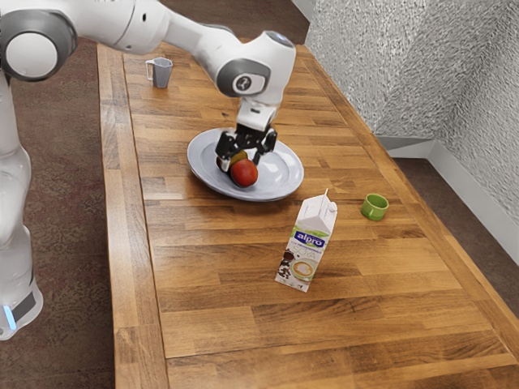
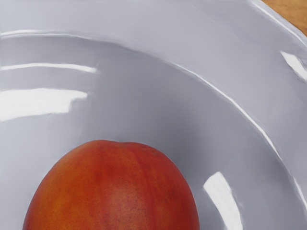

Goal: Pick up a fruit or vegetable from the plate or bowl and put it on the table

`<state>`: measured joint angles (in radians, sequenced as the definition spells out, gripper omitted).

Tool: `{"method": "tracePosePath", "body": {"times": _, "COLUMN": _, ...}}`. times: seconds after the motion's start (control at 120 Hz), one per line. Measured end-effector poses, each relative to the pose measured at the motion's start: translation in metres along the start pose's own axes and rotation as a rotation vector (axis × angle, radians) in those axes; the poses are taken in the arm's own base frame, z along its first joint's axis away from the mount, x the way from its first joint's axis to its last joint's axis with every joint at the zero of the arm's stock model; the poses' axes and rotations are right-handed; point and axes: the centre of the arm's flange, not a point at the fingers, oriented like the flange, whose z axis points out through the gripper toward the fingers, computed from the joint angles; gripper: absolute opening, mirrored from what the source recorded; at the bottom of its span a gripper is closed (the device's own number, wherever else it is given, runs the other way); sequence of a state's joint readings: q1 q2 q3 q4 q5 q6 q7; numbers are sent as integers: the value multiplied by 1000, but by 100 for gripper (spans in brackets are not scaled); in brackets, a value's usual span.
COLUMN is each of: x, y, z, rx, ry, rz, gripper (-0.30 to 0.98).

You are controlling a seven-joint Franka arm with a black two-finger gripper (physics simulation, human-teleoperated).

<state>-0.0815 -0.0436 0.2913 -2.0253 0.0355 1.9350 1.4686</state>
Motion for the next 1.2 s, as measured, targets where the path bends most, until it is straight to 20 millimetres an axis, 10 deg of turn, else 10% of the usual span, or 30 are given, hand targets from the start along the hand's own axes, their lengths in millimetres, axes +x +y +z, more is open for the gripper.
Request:
{"method": "tracePosePath", "body": {"times": 0.325, "x": 1, "y": -2, "z": 7, "rx": 1, "ry": 8, "rz": 1, "gripper": 68}}
{"method": "tracePosePath", "body": {"times": 0.65, "x": -4, "y": -4, "z": 6, "rx": 21, "ry": 25, "rz": -27, "gripper": 36}}
{"method": "tracePosePath", "body": {"times": 0.8, "x": 1, "y": -8, "z": -44, "rx": 125, "ry": 39, "rz": -14, "gripper": 31}}
{"method": "tracePosePath", "body": {"times": 0.95, "x": 77, "y": 35, "z": -92, "rx": 162, "ry": 76, "rz": 136, "gripper": 33}}
{"method": "tracePosePath", "body": {"times": 1.2, "x": 121, "y": 73, "z": -50, "rx": 42, "ry": 44, "rz": 185, "gripper": 32}}
